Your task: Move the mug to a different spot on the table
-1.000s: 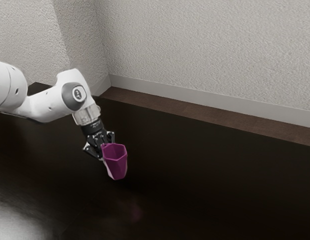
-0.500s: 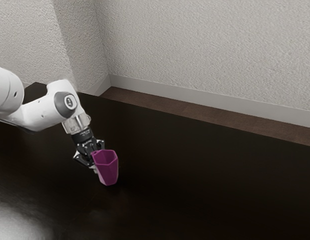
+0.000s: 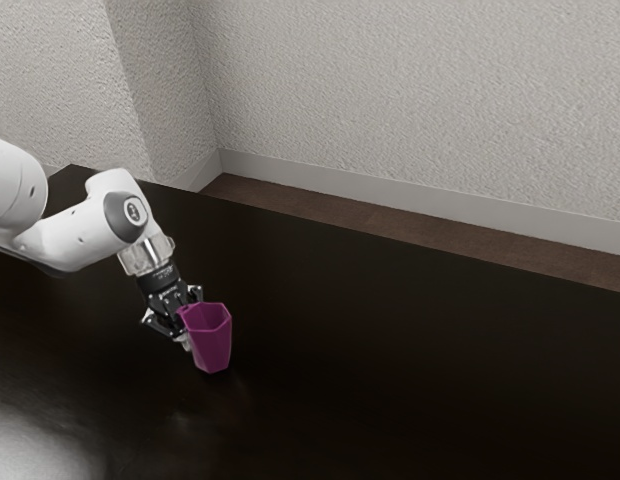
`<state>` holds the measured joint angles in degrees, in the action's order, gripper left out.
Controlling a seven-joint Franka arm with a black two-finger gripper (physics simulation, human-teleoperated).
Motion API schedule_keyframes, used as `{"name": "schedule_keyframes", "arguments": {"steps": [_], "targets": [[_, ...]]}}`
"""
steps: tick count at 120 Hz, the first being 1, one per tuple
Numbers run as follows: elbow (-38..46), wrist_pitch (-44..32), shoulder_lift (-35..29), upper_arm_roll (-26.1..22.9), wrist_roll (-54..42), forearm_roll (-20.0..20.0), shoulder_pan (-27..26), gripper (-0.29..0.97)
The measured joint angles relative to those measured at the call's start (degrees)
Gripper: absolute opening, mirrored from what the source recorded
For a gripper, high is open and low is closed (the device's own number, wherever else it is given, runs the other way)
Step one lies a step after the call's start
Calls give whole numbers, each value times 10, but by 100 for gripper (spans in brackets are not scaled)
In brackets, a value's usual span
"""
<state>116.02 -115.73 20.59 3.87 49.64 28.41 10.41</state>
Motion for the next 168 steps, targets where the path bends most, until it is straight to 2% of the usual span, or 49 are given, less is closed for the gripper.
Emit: {"name": "schedule_keyframes", "arguments": {"steps": [6, 32, 56, 110, 138, 156, 168], "targets": [[0, -2, 1, 0, -3, 2, 0, -4], [3, -9, 3, 2, -20, 18, 1, 39], [9, -12, 3, 16, -39, 40, 1, 56], [6, -19, 18, 27, -81, 52, 3, 67], [-19, -34, 20, 57, -116, 53, 5, 68], [-47, -38, 18, 71, -137, 42, 5, 68], [-55, -40, 1, 80, -150, 9, 4, 68]]}}
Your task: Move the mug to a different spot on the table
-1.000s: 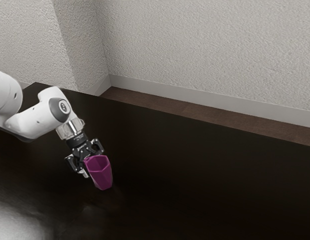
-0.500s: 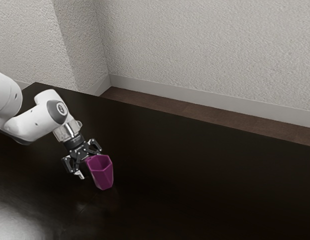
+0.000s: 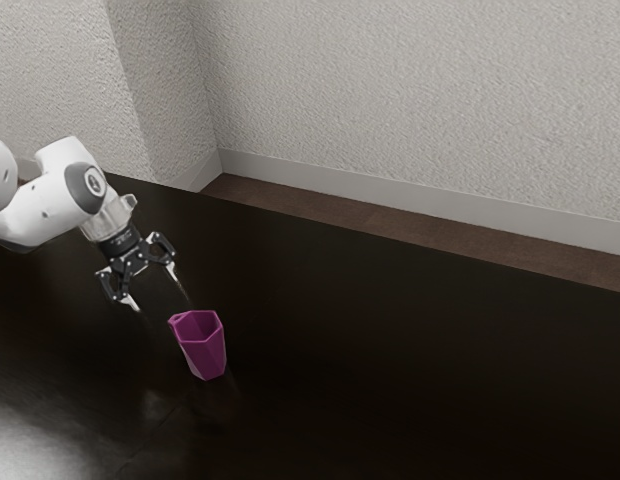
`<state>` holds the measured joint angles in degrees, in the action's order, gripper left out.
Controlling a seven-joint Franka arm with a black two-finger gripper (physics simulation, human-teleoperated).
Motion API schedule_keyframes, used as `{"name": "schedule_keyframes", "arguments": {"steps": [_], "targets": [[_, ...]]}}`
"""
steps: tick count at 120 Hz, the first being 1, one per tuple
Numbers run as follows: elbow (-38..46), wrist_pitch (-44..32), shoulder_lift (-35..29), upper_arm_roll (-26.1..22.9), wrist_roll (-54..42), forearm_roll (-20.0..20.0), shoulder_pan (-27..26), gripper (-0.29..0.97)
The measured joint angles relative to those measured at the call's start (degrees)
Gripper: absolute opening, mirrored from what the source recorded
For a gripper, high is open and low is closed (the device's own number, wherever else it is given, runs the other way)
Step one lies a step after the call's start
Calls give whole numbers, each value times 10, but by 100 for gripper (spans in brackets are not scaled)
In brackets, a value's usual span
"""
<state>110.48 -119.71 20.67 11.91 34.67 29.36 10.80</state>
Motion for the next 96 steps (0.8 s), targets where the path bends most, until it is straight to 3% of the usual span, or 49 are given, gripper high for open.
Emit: {"name": "schedule_keyframes", "arguments": {"steps": [31, 58, 77, 96], "targets": [[-16, 62, -125, 2, -44, -136, -28, 68], [-79, 142, -194, -1, -148, -187, -76, 68], [-180, 225, -200, -84, -201, -215, -50, 68], [-249, 293, -203, -128, -228, -251, -76, 68]]}}
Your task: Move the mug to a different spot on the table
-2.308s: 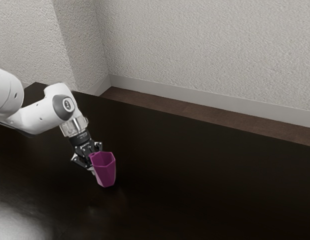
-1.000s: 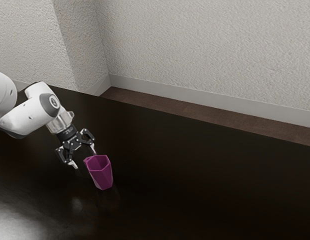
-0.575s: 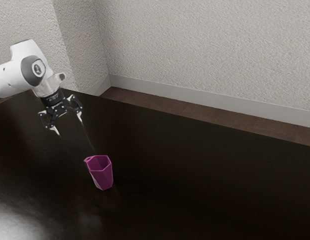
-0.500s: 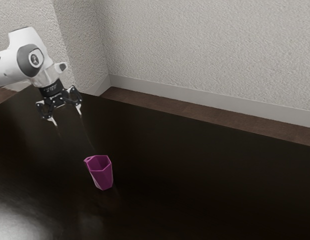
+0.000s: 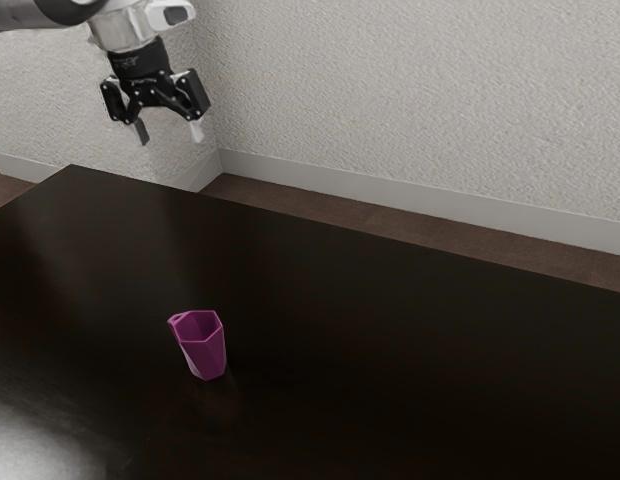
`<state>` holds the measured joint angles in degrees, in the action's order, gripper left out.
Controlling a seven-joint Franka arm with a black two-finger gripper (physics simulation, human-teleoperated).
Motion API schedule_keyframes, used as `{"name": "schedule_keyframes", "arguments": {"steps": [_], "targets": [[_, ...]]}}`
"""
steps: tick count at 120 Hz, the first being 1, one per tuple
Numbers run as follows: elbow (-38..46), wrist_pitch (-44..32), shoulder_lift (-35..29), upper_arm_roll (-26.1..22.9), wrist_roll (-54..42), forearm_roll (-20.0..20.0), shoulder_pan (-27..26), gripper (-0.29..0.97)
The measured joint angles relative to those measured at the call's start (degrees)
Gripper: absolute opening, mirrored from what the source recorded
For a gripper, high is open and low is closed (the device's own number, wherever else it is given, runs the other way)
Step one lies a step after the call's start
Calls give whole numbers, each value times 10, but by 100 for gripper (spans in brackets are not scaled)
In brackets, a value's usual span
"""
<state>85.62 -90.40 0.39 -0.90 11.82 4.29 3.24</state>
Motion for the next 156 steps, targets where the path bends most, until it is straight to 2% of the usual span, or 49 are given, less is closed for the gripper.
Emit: {"name": "schedule_keyframes", "arguments": {"steps": [16, 38, 59, 78, 156], "targets": [[4, 23, -14, -21, -15, -20, -43, 68], [8, 32, -18, -25, -32, -29, -116, 68], [6, 38, -18, -24, -44, -31, -135, 68], [6, 39, -11, -20, -52, -32, -110, 68], [4, 39, -5, -21, -71, -33, 55, 68]]}}
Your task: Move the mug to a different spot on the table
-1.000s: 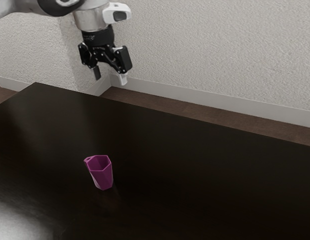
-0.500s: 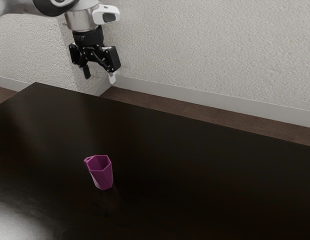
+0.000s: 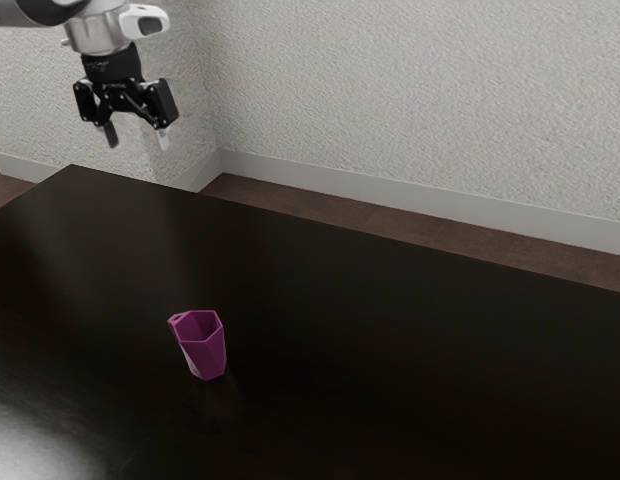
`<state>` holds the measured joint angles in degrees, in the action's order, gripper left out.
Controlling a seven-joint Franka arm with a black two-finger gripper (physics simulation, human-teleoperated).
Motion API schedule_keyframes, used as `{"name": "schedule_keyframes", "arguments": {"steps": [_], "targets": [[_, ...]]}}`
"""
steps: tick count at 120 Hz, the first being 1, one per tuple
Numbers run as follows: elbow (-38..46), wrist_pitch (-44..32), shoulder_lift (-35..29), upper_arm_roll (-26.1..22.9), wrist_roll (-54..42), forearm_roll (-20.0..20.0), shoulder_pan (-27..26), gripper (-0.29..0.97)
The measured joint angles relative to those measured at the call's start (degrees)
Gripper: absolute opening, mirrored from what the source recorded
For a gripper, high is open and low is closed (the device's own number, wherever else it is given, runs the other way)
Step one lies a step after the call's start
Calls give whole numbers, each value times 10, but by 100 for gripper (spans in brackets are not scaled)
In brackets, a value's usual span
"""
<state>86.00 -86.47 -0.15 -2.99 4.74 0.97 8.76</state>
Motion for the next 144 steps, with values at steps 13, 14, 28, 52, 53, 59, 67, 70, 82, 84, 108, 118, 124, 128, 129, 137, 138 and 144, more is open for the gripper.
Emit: {"name": "schedule_keyframes", "arguments": {"steps": [13, 14, 28, 52, 53, 59, 67, 70, 82, 84, 108, 118, 124, 128, 129, 137, 138, 144], "targets": [[0, 0, 0, 0, -2, 0, 26, 68], [0, 0, 0, 0, -2, 0, 28, 68], [0, 0, 0, 0, -3, 0, 56, 68], [0, 0, 0, 0, -5, 0, 100, 68], [0, 0, 0, 0, -5, 0, 102, 68], [0, 0, 0, 0, -5, 0, 113, 68], [0, 0, 0, 0, -6, 0, 126, 68], [0, 0, 0, 0, -6, 0, 132, 68], [0, 0, 0, 0, -7, 0, 151, 68], [0, 0, 0, 0, -7, 0, 154, 68], [0, 0, 0, 0, -7, 0, 189, 68], [-2, 1, 3, 1, -7, 1, 202, 68], [-3, 1, 5, 1, -7, 1, 209, 68], [-3, 1, 6, 1, -8, 1, 213, 68], [-3, 1, 6, 1, -8, 1, 214, 68], [-4, 1, 7, 1, -8, 1, 220, 68], [-4, 1, 7, 1, -8, 1, 220, 68], [-4, 1, 7, 1, -8, 2, 222, 68]]}}
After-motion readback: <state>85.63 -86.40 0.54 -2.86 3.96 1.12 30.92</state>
